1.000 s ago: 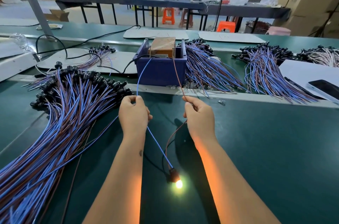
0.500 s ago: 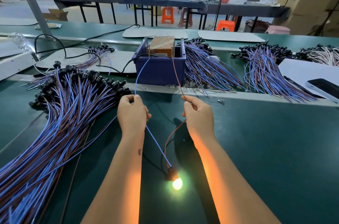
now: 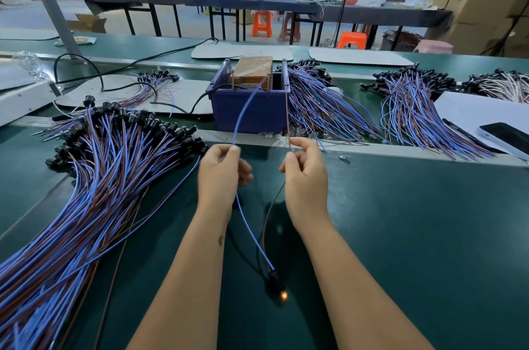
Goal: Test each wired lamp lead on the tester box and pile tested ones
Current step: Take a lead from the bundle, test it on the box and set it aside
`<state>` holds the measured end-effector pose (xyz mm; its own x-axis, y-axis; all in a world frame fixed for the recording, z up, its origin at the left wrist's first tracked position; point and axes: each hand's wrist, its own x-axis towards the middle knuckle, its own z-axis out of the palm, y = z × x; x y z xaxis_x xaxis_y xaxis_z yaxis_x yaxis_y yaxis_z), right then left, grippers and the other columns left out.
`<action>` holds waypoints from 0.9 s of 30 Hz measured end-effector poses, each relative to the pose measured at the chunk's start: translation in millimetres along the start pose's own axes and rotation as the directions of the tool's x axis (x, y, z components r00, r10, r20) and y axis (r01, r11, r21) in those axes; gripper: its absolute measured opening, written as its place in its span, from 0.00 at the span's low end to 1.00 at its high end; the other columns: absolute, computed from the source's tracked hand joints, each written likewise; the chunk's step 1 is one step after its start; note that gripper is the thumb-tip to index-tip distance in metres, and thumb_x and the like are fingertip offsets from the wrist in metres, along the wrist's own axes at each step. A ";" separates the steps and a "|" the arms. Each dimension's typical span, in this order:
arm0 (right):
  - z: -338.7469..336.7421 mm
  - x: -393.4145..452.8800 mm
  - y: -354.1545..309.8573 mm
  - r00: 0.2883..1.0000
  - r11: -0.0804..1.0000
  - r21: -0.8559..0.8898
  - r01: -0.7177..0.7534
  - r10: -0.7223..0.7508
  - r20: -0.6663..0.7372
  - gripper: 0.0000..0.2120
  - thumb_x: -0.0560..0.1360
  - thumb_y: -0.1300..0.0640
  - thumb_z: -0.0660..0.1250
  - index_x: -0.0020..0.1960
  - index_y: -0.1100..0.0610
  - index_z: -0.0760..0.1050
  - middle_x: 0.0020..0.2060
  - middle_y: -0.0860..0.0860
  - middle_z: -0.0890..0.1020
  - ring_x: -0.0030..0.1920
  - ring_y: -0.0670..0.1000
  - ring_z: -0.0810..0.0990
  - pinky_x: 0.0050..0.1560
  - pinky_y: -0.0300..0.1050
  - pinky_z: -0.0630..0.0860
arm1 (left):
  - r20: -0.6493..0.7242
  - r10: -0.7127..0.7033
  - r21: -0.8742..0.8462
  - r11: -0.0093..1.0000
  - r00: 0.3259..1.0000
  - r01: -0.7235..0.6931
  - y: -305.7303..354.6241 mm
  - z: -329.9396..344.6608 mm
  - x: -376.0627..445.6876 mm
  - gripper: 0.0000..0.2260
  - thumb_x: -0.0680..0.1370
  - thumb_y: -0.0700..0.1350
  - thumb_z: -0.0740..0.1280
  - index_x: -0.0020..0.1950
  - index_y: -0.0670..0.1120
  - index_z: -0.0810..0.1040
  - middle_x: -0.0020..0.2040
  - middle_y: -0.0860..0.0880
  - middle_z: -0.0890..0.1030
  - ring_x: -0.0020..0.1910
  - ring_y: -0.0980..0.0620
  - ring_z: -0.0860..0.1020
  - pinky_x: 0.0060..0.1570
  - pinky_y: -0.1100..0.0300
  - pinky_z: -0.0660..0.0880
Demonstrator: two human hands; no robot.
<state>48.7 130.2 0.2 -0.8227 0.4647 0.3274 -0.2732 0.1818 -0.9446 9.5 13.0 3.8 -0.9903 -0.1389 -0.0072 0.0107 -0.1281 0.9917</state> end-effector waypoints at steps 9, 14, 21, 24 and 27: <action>1.3 -2.1 -1.4 0.969 0.999 0.047 0.004 -0.015 0.248 0.08 0.77 0.68 0.66 0.48 0.55 0.77 0.40 0.50 0.83 0.40 0.44 0.81 0.42 0.37 0.75 | 0.258 0.004 -0.013 1.000 0.966 -0.001 -1.9 12.4 -8.1 0.14 0.82 0.44 0.64 0.39 0.50 0.84 0.31 0.52 0.76 0.27 0.58 0.71 0.28 0.68 0.68; -1.3 -0.1 2.1 0.945 0.999 0.020 -0.043 0.034 0.325 0.12 0.79 0.66 0.63 0.55 0.54 0.79 0.38 0.51 0.80 0.34 0.44 0.75 0.37 0.37 0.73 | 0.204 -0.092 -0.274 0.950 0.975 0.147 1.4 8.4 -1.6 0.12 0.82 0.41 0.63 0.40 0.45 0.80 0.26 0.53 0.69 0.22 0.59 0.65 0.22 0.68 0.63; 0.5 -2.9 -0.2 0.856 0.957 0.262 -0.123 -0.031 0.516 0.16 0.76 0.59 0.70 0.60 0.44 0.79 0.35 0.54 0.74 0.31 0.46 0.72 0.34 0.37 0.74 | 0.141 -0.107 -0.377 0.913 0.984 0.154 0.8 8.1 -0.3 0.12 0.81 0.40 0.64 0.37 0.45 0.73 0.27 0.52 0.75 0.26 0.55 0.70 0.25 0.63 0.70; -5.2 5.2 0.3 0.948 0.812 0.520 -0.265 0.120 0.296 0.13 0.83 0.55 0.57 0.58 0.56 0.78 0.30 0.53 0.76 0.26 0.46 0.72 0.29 0.36 0.72 | 0.129 -0.093 -0.335 0.933 0.987 0.131 -0.6 14.4 -5.3 0.09 0.80 0.40 0.66 0.40 0.46 0.76 0.30 0.52 0.81 0.25 0.58 0.75 0.28 0.67 0.73; -16.4 17.6 5.7 0.954 0.747 0.598 -0.290 0.272 0.123 0.12 0.84 0.56 0.56 0.54 0.60 0.76 0.26 0.49 0.77 0.24 0.44 0.73 0.28 0.34 0.73 | 0.148 0.021 -0.276 0.961 0.989 0.021 -0.2 15.7 -10.1 0.07 0.79 0.40 0.68 0.41 0.47 0.80 0.34 0.50 0.84 0.31 0.58 0.80 0.34 0.67 0.76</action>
<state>40.9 153.7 1.0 -0.9208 0.3866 0.0524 -0.2633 -0.5169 -0.8145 17.4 29.9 5.6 -0.9995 0.0049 0.0322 0.0276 -0.3972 0.9173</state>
